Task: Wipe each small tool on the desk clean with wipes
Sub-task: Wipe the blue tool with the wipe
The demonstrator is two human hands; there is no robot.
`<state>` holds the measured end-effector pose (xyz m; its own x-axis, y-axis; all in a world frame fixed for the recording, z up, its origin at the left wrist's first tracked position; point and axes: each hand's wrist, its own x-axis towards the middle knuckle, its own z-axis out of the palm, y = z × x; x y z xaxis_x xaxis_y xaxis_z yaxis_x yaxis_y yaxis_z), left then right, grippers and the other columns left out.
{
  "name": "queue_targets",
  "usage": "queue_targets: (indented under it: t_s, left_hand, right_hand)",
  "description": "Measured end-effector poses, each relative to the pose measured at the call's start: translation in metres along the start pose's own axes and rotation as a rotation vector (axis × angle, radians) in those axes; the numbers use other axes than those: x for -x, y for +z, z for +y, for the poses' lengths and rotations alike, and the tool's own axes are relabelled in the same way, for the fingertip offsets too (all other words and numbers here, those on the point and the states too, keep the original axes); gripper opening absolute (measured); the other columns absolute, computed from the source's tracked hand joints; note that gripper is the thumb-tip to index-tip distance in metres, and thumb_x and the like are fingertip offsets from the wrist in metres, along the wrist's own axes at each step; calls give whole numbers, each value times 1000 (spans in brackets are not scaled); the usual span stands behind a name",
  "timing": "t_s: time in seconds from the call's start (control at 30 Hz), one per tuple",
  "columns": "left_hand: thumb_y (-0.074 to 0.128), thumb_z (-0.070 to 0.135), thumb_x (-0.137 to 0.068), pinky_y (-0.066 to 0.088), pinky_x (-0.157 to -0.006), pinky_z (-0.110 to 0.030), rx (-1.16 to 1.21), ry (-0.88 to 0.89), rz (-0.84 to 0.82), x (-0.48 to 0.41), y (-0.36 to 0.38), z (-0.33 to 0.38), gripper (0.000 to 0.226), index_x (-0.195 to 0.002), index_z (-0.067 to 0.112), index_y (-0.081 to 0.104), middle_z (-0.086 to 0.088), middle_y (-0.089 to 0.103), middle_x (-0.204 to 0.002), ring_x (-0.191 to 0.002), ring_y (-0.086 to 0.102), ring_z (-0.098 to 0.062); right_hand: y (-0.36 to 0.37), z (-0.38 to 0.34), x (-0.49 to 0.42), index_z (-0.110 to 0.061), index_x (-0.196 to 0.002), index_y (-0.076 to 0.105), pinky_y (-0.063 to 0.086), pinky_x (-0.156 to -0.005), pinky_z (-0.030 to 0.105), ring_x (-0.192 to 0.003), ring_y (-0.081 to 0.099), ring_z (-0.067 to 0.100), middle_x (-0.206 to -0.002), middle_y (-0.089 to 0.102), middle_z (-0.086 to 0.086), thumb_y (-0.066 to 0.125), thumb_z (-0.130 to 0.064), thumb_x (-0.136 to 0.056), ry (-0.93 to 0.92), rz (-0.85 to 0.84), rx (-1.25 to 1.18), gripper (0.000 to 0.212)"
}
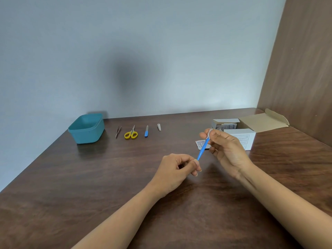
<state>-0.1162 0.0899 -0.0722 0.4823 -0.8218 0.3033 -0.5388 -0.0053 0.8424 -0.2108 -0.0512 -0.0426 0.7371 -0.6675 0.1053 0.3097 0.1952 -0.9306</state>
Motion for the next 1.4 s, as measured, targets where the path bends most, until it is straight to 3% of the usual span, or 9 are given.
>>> queue_targets:
  t_s: [0.17,0.33,0.57,0.67,0.77,0.97,1.1,1.27,1.4]
  left_hand:
    - [59,24,-94,45,-68,-30,0,6,1,0,0,0,25,-73,30,71,9,69,-63,-69,62,-29]
    - [60,27,-92,48,-70,-43,17,8,7,0,1,-1,24,-72,30,72,7,69,-64,-69,62,-32]
    - [59,22,-94,47,-70,-35,16,1,5,-1,0,-1,29,-70,34,70,11,68,-62,-67,59,-20]
    - [58,22,-94,44,-69,-27,16,0,-2,0,1,-1,30,-70,35,70,12,68,-62,-68,60,-22]
    - [59,22,-94,45,-69,-25,17,2,-13,0,0,-1,27,-72,33,71,12,68,-62,-67,59,-17]
    - [60,25,-94,49,-74,-36,24,14,-29,0,0,-2,25,-74,31,72,10,69,-64,-68,61,-15]
    - [59,25,-95,43,-66,-20,18,19,-34,0,-1,-2,23,-77,27,73,12,68,-63,-65,58,-8]
    - [60,24,-94,42,-67,-15,33,19,-48,0,0,-3,23,-76,29,72,13,67,-62,-65,58,-5]
    - [60,22,-94,42,-70,-13,56,20,-43,1,-2,-2,22,-76,26,73,10,68,-63,-67,60,0]
  right_hand:
    - [2,-2,0,-15,-84,68,34,-66,21,-60,60,-2,-81,75,-3,64,-18,-82,20,26,-8,6]
    - [1,-2,0,-18,-76,71,37,-57,15,-62,51,1,-80,73,-4,73,-30,-62,38,94,-13,18]
    - [1,-2,1,-15,-83,70,35,-65,20,-58,58,-1,-81,75,-1,64,-21,-82,-15,54,9,8]
    - [2,-4,1,-9,-85,68,43,-57,13,-57,61,-1,-77,75,0,57,-10,-90,-62,34,0,13]
    - [2,-4,1,-7,-83,69,43,-51,11,-55,59,-1,-72,74,0,61,-7,-86,-93,50,-4,9]
    - [-2,-2,-2,-17,-70,78,32,-63,22,-64,43,9,-71,71,-3,75,-28,-62,-97,85,19,14]
    - [-3,-1,-2,-14,-76,74,39,-63,18,-58,54,3,-73,72,-1,69,-21,-76,-121,52,44,9]
    - [-3,-1,-1,-4,-84,67,46,-53,11,-55,62,0,-72,74,0,55,-8,-91,-155,50,15,14]
    - [-4,1,-2,-9,-83,70,40,-64,16,-68,60,8,-82,74,1,59,-18,-88,-162,41,8,15]
